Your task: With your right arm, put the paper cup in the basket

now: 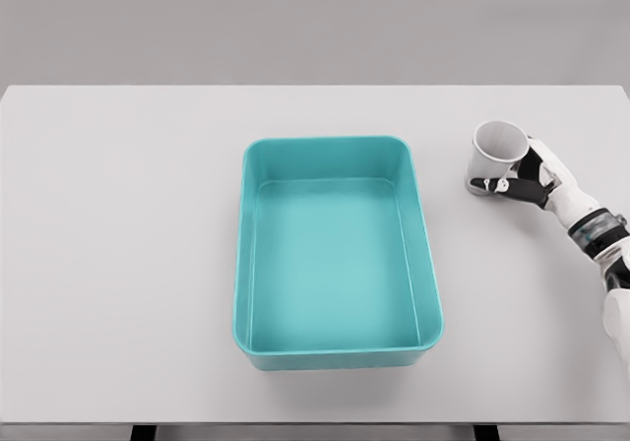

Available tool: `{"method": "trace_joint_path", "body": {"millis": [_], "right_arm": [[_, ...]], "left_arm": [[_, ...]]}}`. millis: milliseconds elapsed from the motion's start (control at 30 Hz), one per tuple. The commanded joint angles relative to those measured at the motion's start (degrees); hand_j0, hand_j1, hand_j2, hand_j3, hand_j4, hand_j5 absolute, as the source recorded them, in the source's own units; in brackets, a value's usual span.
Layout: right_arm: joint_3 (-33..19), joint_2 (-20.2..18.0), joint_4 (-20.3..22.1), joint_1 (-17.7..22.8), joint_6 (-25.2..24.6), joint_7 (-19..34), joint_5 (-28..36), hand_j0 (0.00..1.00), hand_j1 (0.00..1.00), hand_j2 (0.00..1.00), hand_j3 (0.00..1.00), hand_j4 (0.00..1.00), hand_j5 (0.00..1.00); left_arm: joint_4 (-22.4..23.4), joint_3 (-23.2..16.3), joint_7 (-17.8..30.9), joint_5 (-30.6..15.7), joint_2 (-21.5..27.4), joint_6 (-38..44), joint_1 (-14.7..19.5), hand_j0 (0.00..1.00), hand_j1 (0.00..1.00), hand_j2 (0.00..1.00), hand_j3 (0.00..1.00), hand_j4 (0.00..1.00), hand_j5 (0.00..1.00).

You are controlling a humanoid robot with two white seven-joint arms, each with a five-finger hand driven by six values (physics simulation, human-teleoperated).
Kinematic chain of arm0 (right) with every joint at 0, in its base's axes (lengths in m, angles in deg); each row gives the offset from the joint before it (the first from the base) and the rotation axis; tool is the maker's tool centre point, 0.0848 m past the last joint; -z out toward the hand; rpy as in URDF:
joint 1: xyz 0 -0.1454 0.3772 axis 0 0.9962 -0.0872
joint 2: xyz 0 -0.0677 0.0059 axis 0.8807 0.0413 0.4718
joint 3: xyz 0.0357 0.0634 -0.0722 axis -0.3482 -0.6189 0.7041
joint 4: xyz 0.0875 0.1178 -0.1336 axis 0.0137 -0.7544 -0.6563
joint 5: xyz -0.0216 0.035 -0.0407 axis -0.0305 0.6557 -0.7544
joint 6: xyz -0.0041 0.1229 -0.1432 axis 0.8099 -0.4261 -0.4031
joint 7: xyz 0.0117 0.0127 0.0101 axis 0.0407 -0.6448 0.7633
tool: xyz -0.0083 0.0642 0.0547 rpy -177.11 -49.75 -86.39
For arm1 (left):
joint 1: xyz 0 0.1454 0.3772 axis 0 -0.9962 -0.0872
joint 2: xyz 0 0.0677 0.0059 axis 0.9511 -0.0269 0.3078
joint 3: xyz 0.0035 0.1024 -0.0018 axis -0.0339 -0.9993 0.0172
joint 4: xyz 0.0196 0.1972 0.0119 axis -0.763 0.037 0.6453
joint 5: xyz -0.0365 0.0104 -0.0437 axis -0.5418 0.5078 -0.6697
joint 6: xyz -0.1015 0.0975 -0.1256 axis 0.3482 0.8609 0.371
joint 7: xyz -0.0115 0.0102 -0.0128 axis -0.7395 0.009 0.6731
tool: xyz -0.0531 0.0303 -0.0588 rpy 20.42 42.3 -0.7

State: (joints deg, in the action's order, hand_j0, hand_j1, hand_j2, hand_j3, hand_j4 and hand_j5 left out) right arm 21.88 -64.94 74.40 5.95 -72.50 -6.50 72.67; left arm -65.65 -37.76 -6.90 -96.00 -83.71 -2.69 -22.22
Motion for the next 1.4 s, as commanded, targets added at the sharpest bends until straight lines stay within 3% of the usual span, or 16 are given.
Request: {"method": "trace_joint_path", "body": {"millis": [0,100,433,633,900,1000,1233,1367], "right_arm": [[-0.1,-0.4,1.1,0.0,0.0,0.0,0.5,0.46,0.46,0.46,0.46,0.46,0.46],[-0.1,-0.6,3.4,0.1,0.0,0.0,-0.4,0.45,0.45,0.45,0.45,0.45,0.45],[-0.2,-2.3,16.9,2.6,0.5,0.0,-1.0,0.45,0.45,0.45,0.45,0.45,0.45],[-0.2,-3.6,22.0,5.4,7.2,0.0,-1.7,0.45,0.45,0.45,0.45,0.45,0.45],[-0.1,-3.6,33.1,7.0,13.6,0.0,-10.4,0.45,0.45,0.45,0.45,0.45,0.45],[0.1,-4.5,35.1,7.4,15.7,0.0,-11.7,0.45,0.45,0.45,0.45,0.45,0.45],[6.3,-8.1,44.2,7.0,16.1,0.0,-15.5,0.45,0.45,0.45,0.45,0.45,0.45],[8.6,-10.9,46.8,6.6,16.2,0.0,-15.6,0.45,0.45,0.45,0.45,0.45,0.45]], "left_arm": [[0.0,0.0,0.0,0.0,0.0,0.0,0.0,1.00,1.00,1.00,1.00,1.00,1.00],[0.2,0.0,0.0,0.0,0.0,0.0,0.0,1.00,1.00,1.00,1.00,1.00,1.00],[0.2,0.0,0.0,0.0,0.0,0.0,0.0,1.00,1.00,1.00,1.00,1.00,1.00],[0.0,0.0,0.0,0.0,0.0,0.0,0.0,1.00,1.00,1.00,1.00,1.00,1.00],[0.2,0.0,-0.1,0.0,0.0,0.0,0.0,1.00,1.00,1.00,1.00,1.00,1.00],[0.0,0.0,0.0,0.0,0.0,0.0,0.0,1.00,1.00,1.00,1.00,1.00,1.00],[0.2,0.0,0.0,0.0,0.0,0.0,0.0,1.00,1.00,1.00,1.00,1.00,1.00],[0.0,0.0,0.0,0.0,0.0,0.0,0.0,1.00,1.00,1.00,1.00,1.00,1.00]]}}
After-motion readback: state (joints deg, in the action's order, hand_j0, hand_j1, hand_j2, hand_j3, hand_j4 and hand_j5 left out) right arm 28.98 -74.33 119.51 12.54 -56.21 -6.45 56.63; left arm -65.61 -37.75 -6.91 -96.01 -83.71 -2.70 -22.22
